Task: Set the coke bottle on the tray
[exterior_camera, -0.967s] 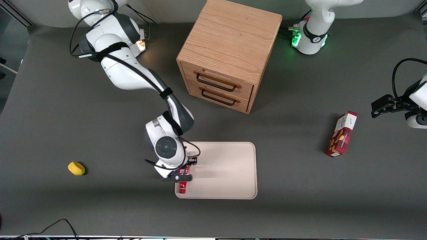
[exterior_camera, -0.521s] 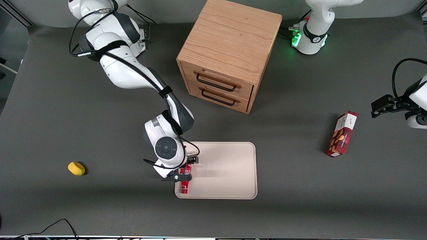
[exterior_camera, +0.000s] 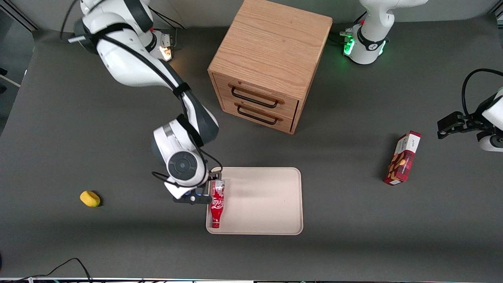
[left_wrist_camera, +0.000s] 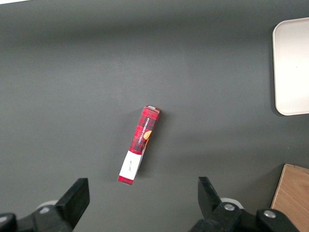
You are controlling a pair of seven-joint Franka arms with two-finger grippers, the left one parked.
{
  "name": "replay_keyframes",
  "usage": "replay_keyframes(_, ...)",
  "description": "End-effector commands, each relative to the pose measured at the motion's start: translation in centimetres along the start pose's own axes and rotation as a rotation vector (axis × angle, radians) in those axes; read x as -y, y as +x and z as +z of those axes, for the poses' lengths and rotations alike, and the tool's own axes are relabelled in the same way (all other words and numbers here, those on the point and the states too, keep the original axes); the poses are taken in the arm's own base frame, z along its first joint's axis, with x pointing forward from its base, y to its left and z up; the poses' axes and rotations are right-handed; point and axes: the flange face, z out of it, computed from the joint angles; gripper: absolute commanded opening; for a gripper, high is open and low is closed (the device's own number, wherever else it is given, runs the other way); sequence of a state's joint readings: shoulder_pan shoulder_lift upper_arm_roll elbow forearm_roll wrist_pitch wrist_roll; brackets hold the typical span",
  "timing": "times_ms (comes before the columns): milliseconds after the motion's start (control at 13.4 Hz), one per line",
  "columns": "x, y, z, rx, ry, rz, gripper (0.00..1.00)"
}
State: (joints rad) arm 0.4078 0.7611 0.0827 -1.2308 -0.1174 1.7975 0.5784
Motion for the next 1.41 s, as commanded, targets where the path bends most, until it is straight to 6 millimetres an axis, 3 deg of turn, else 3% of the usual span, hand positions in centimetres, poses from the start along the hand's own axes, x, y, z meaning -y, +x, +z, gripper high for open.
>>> replay_keyframes(0,-7.0,-7.2,-5.2,0.020,-0.008,0.041,1.00)
replay_keyframes(223,-13.7,-11.8,-9.7,0.019,0.043,-0.026,1.00)
replay_keyframes(372,-18.2,-16.1,-13.1,-0.012,0.049,-0.076,1.00)
replay_keyframes(521,-23.9,-19.5,-16.5,-0.065,0.078,-0.083,1.00)
replay_keyframes(595,-25.5,-20.7,-17.6,-0.054,0.076,-0.119,1.00)
replay_keyframes(744,-28.0,-21.0,-20.2,-0.068,0.095,-0.155,1.00)
replay_keyframes(818,-28.3,-21.1,-21.0,-0.056,0.095,-0.153,1.00)
replay_keyframes(1041,-30.5,-20.2,-22.5,-0.067,0.188,-0.117,1.00)
replay_keyframes(1339,-31.3,-19.7,-22.7,-0.077,0.195,-0.184,1.00)
